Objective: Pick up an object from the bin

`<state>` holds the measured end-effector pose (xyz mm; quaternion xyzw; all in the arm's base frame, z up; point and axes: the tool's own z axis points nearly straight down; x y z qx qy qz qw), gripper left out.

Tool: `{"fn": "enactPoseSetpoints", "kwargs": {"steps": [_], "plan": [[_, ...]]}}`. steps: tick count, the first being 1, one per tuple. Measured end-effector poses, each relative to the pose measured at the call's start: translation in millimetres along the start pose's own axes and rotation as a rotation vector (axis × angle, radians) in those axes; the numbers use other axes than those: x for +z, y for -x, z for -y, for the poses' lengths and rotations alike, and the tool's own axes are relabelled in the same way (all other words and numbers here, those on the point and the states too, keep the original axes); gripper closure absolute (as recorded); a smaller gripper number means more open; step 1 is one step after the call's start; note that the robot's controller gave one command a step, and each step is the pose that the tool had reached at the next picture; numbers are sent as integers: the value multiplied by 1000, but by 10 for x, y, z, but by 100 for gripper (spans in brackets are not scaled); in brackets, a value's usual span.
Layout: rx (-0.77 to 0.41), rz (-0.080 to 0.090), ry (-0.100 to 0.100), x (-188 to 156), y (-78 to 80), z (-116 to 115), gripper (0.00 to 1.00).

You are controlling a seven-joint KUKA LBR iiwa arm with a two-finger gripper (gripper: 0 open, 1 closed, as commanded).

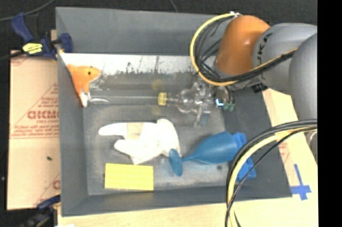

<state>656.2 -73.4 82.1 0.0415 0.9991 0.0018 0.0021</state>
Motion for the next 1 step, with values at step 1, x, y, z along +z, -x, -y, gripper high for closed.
{"fn": "enactPoseSetpoints", "kwargs": {"steps": [1], "plan": [[135,7,-6,-680,-29,-104,0]]}}
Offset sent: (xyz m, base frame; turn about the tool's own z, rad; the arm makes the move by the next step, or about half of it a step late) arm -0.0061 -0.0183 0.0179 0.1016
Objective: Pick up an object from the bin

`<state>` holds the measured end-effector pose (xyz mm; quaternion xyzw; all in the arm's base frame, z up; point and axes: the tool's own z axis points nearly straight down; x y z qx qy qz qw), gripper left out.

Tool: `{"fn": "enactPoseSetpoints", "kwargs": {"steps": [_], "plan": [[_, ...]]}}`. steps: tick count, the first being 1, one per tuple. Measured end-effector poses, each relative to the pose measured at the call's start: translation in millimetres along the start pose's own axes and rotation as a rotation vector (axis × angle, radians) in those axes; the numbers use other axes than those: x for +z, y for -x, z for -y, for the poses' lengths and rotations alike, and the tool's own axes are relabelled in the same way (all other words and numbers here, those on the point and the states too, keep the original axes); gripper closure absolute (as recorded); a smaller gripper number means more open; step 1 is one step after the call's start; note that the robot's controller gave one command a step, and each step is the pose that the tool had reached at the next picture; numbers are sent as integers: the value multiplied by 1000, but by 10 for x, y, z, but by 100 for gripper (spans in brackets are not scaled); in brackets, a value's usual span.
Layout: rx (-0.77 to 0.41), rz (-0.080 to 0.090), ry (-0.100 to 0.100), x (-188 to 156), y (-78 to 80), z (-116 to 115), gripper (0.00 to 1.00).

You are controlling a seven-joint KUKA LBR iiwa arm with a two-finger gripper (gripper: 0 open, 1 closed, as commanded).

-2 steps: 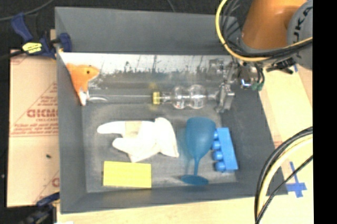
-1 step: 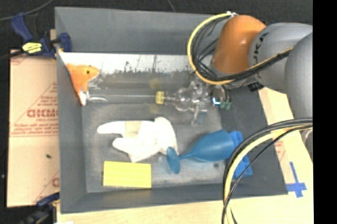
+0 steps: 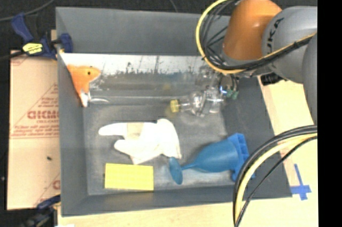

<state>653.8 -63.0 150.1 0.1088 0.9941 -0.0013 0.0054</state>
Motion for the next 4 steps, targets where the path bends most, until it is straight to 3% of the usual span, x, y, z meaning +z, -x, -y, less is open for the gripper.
{"fn": "enactPoseSetpoints", "kwargs": {"steps": [1,2,3,4], "plan": [[-33,-4,4,494,31,306,0],[-82,3,1,790,-155,-225,0],[-3,5,6,785,-35,13,100],[-3,5,6,785,-35,13,100]]}}
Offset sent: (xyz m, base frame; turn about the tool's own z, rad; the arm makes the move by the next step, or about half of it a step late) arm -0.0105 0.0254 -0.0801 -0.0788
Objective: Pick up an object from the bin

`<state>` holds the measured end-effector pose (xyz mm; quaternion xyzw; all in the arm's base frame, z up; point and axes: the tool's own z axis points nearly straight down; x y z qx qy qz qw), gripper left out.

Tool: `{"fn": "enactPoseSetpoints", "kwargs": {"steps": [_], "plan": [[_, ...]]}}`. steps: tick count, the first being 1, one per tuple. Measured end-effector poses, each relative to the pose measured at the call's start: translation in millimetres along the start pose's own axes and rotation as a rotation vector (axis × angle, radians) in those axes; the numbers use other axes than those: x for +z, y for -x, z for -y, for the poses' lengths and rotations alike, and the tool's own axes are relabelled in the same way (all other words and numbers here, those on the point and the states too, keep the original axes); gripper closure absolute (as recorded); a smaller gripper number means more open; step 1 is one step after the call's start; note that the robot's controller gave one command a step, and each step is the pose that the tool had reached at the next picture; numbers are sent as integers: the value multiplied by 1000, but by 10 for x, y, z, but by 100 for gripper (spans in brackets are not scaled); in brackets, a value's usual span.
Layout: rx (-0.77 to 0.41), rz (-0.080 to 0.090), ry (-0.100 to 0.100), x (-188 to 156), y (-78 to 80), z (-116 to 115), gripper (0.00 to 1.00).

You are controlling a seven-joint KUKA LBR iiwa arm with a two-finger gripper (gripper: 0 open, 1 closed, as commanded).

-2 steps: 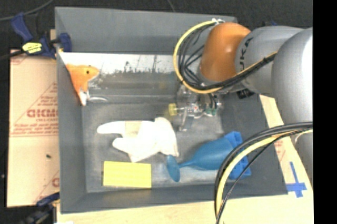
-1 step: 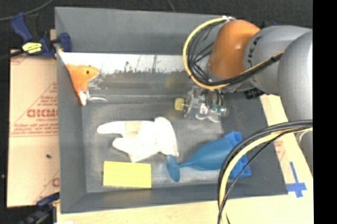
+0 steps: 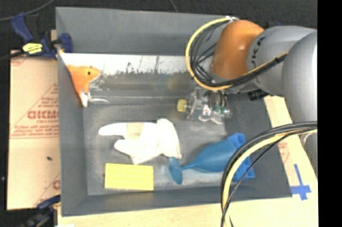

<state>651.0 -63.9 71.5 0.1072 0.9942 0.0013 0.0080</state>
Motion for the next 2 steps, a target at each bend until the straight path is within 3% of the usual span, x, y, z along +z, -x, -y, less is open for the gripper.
{"fn": "enactPoseSetpoints", "kwargs": {"steps": [2], "plan": [[0,0,0,-87,-3,3,100]]}}
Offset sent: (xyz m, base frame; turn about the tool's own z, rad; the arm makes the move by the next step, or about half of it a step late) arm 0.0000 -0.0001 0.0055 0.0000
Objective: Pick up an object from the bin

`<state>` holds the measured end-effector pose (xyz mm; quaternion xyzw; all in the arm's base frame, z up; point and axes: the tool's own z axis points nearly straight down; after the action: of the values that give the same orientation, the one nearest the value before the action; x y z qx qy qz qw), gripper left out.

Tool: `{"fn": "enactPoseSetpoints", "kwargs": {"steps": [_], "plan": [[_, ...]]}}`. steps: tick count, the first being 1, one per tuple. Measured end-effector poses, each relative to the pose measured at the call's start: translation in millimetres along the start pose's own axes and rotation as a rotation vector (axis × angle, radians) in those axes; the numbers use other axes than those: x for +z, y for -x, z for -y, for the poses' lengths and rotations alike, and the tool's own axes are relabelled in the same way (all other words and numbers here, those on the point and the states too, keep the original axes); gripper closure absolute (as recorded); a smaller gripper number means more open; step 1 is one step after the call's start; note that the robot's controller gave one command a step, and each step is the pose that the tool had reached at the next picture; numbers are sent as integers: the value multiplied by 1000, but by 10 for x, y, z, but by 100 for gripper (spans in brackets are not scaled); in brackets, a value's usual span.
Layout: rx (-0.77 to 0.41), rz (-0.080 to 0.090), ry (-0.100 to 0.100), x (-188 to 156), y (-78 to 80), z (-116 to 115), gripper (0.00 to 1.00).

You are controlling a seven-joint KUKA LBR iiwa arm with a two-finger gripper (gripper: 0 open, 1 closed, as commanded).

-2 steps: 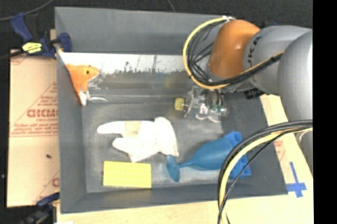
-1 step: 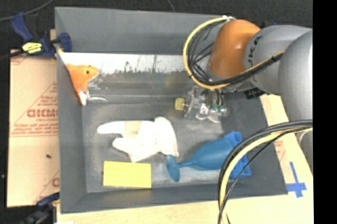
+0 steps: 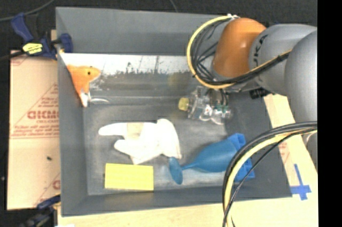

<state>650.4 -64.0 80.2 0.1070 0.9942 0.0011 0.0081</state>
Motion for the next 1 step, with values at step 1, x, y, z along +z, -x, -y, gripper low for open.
{"fn": "enactPoseSetpoints", "kwargs": {"steps": [1], "plan": [[0,4,0,-58,11,0,100]]}}
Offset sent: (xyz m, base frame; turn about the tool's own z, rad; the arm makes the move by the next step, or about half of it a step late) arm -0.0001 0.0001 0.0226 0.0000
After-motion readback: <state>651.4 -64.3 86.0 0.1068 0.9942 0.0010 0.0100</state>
